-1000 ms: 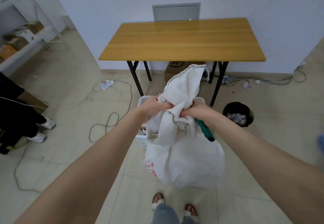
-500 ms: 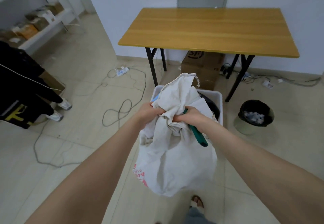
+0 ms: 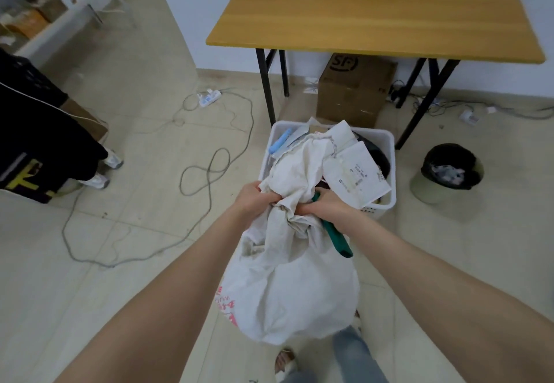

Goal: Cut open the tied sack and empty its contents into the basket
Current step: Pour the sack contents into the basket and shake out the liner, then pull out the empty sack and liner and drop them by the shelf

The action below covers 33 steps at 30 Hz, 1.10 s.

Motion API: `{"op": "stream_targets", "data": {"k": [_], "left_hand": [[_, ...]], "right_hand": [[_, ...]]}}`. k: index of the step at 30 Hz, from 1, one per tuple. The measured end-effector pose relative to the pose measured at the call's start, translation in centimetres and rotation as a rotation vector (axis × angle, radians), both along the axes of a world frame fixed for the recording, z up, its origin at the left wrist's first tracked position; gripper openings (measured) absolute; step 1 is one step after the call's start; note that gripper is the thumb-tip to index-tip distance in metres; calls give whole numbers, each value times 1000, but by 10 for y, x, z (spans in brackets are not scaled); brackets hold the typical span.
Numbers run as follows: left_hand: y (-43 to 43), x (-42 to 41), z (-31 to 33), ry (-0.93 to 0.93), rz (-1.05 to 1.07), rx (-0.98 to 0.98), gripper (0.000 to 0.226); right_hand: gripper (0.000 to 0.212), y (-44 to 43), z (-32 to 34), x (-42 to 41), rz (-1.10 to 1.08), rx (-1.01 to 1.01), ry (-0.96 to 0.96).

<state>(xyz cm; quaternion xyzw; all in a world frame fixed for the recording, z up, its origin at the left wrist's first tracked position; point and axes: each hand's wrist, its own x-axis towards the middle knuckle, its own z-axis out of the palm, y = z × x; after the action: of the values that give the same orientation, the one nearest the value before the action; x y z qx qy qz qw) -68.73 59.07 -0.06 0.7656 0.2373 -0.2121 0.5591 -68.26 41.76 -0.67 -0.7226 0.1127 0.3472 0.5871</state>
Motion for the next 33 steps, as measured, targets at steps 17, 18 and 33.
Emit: {"op": "stream_targets", "data": {"k": [17,18,33], "left_hand": [[-101,119,-187,199,59,43,19],[-101,124,-201,212,59,48,20],[-108,177,-350,278,-118,78,25]], "right_hand": [[29,-169,-220,143,-700,-77,379],[30,-172,-236,148,-726,-93,393],[25,-172,-414,182,-809,-57,603]]}}
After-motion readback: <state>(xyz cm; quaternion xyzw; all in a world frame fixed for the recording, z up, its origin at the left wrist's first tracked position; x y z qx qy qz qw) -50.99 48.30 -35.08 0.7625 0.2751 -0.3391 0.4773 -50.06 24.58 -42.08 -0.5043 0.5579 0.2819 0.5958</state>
